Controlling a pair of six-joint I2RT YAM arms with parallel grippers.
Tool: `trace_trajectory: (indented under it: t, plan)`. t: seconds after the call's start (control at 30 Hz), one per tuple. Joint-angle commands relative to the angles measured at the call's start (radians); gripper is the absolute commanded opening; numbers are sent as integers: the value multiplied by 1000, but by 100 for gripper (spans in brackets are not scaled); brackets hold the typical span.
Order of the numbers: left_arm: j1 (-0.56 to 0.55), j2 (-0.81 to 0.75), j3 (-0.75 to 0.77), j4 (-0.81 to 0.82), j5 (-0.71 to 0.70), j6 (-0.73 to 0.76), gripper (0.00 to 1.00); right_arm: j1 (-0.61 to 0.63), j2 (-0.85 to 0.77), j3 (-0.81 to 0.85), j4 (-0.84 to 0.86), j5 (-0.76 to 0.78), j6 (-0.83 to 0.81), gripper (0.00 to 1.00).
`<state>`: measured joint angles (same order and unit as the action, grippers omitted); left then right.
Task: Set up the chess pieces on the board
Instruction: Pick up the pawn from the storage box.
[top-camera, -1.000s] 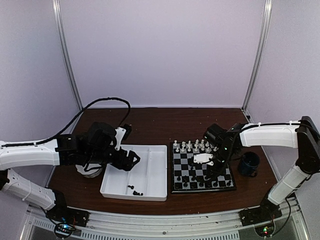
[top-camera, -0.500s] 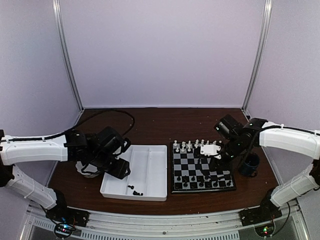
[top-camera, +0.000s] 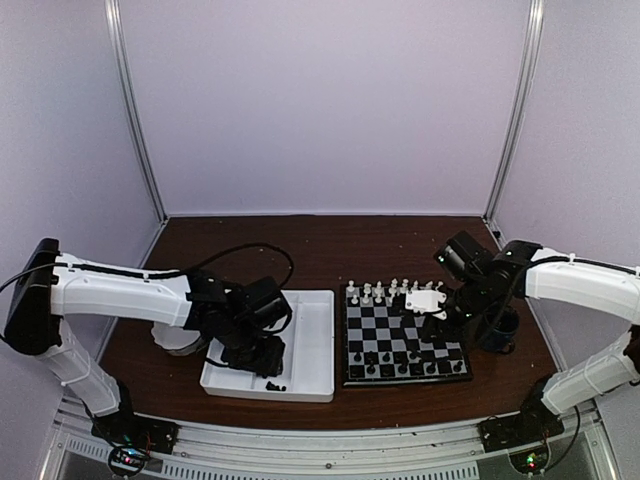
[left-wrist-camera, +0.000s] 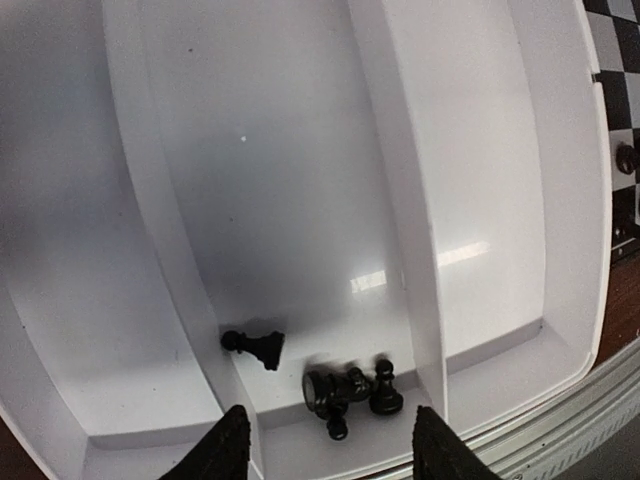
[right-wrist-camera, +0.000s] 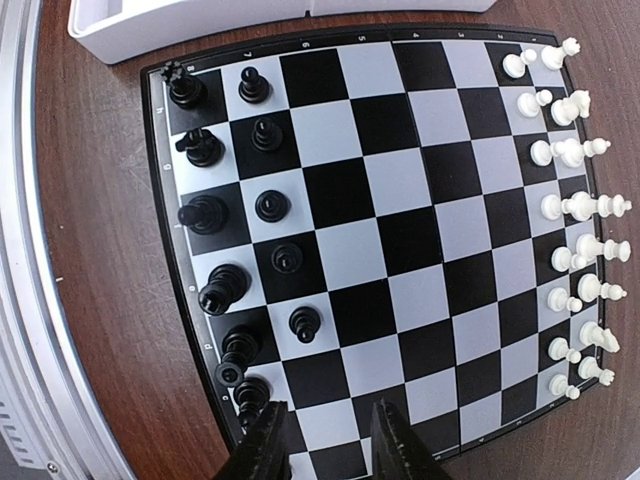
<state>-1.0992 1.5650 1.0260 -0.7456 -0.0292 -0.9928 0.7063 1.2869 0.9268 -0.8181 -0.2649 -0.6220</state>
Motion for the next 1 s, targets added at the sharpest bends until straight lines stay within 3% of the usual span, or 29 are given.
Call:
trace_trajectory:
  t: [0.0, 0.67, 0.97]
  plan:
    - [-6, 27, 14, 14, -19, -175, 57, -7, -44, -12, 10, -11, 1, 31]
    - [5, 161, 26, 31, 29, -358, 61, -7, -87, -12, -8, -67, -11, 31]
    - [63, 185, 62, -26, -75, -288, 54, -7, -98, -9, -21, -92, -13, 30]
